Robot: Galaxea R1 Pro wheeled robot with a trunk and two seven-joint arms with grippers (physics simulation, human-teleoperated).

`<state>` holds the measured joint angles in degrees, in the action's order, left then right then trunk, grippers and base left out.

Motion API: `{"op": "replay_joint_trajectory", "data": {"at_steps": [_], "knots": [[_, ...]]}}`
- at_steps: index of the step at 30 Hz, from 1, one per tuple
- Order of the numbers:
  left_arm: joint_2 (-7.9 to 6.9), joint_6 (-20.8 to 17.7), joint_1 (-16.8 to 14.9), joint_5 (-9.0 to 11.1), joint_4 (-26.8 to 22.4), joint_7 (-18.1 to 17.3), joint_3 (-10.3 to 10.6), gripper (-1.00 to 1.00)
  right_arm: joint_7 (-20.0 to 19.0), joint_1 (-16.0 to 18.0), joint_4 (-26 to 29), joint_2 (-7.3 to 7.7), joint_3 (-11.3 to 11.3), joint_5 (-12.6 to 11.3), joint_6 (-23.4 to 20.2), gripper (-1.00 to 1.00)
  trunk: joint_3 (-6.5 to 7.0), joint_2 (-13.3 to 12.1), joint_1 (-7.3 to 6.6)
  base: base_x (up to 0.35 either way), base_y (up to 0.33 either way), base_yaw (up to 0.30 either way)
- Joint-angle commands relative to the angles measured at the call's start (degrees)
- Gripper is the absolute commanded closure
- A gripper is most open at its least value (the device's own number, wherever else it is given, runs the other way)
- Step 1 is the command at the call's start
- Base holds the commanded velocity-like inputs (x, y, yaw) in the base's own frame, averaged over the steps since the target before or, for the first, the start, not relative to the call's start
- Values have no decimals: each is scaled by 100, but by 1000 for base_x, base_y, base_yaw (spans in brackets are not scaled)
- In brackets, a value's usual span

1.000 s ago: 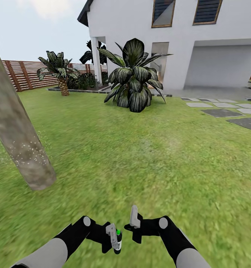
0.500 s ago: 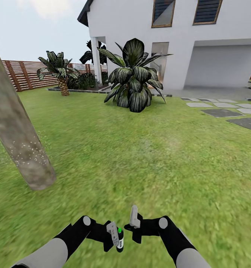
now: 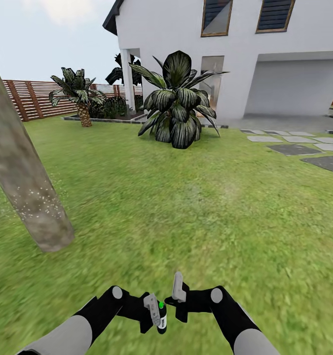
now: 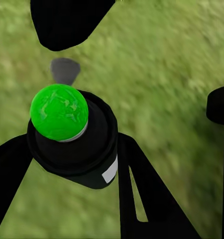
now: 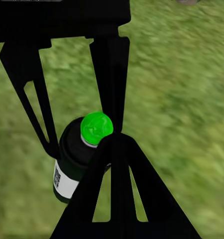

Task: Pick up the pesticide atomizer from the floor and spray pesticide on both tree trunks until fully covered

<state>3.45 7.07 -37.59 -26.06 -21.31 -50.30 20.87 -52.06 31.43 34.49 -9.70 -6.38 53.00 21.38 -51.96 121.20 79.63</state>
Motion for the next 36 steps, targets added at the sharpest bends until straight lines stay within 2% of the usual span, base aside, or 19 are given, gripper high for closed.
{"op": "replay_joint_trajectory", "data": {"at_steps": [1, 11, 16, 26, 28, 29, 30, 31, 33, 36], "knots": [[-1, 58, -3, -57, -5, -1, -7, 100, -32, 3, 5, -12, -48, 45, 27, 100, -5, 2, -1, 0, 0, 0], [-11, 67, -3, -51, -13, -3, -41, 100, -32, 3, 5, -11, -48, 51, 29, 100, -5, 2, -1, 0, 0, 0], [-11, 81, -3, 288, -13, -6, -25, 100, -32, 3, 5, -10, -48, 51, 28, 100, -5, 2, -1, 0, 0, 0], [-52, 84, -3, 330, -9, -6, -17, 100, -32, 3, 5, -8, -48, 51, 24, 100, -5, 2, -1, 0, 0, 0], [-204, 84, 0, 311, 47, -6, -17, 100, -32, 3, 5, -6, -48, 52, 26, 100, -5, 2, -1, 0, 0, 0], [-339, 84, 1, 303, 109, -6, -15, 100, -32, 3, 5, -5, -48, 52, 27, 100, -5, 2, -1, 0, 0, 0], [-502, 84, 1, 299, 161, -6, -14, 100, -32, 3, 5, -5, -48, 53, 28, 100, -5, 2, -1, 0, 0, 0], [-725, 84, 7, 297, 205, -6, -8, 100, -32, 3, 5, -5, -48, 53, 29, 100, -5, 2, -1, 0, 0, 0], [-1044, 123, 70, 287, 257, -6, -2, 100, -32, 3, 5, -5, -48, 53, 28, 100, -5, 2, -1, 0, 0, 0], [-1526, 491, 326, 279, 281, -6, -9, 100, -32, 3, 4, 2, -48, 53, 32, 100, -5, 2, -1, 0, 0, 0]]}}
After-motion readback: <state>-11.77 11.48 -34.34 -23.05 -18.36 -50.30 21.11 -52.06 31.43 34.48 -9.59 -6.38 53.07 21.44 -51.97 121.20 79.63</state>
